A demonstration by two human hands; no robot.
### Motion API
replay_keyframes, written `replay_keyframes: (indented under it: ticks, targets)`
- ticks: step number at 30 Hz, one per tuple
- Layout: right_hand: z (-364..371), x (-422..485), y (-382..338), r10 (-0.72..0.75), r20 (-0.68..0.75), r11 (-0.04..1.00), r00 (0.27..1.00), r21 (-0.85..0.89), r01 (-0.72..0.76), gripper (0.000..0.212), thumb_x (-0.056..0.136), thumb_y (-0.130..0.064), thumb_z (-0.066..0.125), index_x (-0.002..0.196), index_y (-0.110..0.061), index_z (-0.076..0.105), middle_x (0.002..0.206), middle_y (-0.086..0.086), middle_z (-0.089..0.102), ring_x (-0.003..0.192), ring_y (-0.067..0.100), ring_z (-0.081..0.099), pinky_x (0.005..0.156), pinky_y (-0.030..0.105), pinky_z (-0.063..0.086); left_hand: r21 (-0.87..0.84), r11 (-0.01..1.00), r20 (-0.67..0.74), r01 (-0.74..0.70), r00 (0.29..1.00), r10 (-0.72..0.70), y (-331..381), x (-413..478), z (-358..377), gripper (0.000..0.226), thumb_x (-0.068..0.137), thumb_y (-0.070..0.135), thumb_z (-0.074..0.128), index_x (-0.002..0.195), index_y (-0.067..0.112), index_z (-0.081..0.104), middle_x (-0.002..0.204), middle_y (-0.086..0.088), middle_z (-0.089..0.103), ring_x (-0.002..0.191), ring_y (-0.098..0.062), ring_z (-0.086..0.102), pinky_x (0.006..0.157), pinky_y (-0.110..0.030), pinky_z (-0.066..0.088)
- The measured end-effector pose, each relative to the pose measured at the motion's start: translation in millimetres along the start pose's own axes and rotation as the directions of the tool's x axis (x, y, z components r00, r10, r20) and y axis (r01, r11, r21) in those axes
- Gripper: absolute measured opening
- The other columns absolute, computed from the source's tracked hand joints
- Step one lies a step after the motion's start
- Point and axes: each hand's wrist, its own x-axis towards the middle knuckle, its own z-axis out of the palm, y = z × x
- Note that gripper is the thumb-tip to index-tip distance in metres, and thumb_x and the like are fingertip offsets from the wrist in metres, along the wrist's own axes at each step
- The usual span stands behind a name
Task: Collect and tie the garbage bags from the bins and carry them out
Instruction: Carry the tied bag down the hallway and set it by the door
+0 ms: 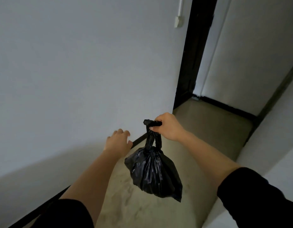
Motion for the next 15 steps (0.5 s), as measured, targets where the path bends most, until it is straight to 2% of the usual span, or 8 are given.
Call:
replay_keyframes:
  ticks: [4,8,10,13,15]
  targets:
    - [-9.6,94.2,38.4,0.029,-0.044,1.000,0.999,-0.007,-0.029,0.025,0.085,-0.016,0.072,0.069,0.000,0.062,0.058,0.002,0.048,0.051,0.011,0.042,0.049,0.023,0.030,-0.002,0.998,-0.020,-0.070,0.997,0.070,-2.3,107.8,10.6,0.039,0.097,0.033,0.041,0.134,0.020,0.048,0.133,-0.004,0.050,0.123,-0.021,0.045,0.096,-0.036,0.039]
    - [-19.7,190.0,78.6,0.090,-0.071,0.996,0.993,-0.014,-0.092,0.028,0.083,-0.016,0.073,0.060,-0.011,0.058,0.056,-0.001,0.048,0.051,0.009,0.043,0.052,0.024,0.034,-0.008,0.987,-0.035,-0.162,0.986,0.161,-8.3,220.4,24.6,0.039,0.098,0.035,0.040,0.133,0.020,0.049,0.134,-0.003,0.050,0.122,-0.019,0.046,0.097,-0.035,0.039]
    - [-25.3,225.6,95.1,0.132,-0.087,0.991,0.987,-0.014,-0.133,0.022,0.082,-0.016,0.073,0.066,-0.007,0.062,0.058,0.000,0.051,0.053,0.010,0.045,0.054,0.025,0.036,0.010,0.979,-0.011,-0.201,0.979,0.201,-9.1,265.3,28.3,0.040,0.098,0.036,0.040,0.134,0.020,0.048,0.137,-0.002,0.049,0.124,-0.019,0.045,0.099,-0.035,0.039]
    - [-35.6,284.1,124.9,0.185,-0.125,0.983,0.975,0.020,-0.184,0.021,0.082,-0.015,0.073,0.077,0.005,0.068,0.067,0.015,0.061,0.059,0.014,0.050,0.055,0.026,0.038,0.042,0.964,0.029,-0.261,0.965,0.260,-6.7,338.4,35.4,0.041,0.099,0.037,0.039,0.136,0.020,0.046,0.139,-0.003,0.046,0.126,-0.020,0.044,0.101,-0.036,0.038]
    - [-43.3,319.3,144.0,0.218,-0.155,0.976,0.964,0.040,-0.215,0.022,0.082,-0.013,0.073,0.074,0.006,0.067,0.063,0.013,0.057,0.056,0.012,0.047,0.052,0.024,0.035,0.054,0.954,0.059,-0.296,0.954,0.293,-2.4,379.5,41.5,0.042,0.099,0.037,0.039,0.137,0.020,0.045,0.140,-0.004,0.045,0.126,-0.021,0.044,0.102,-0.037,0.038]
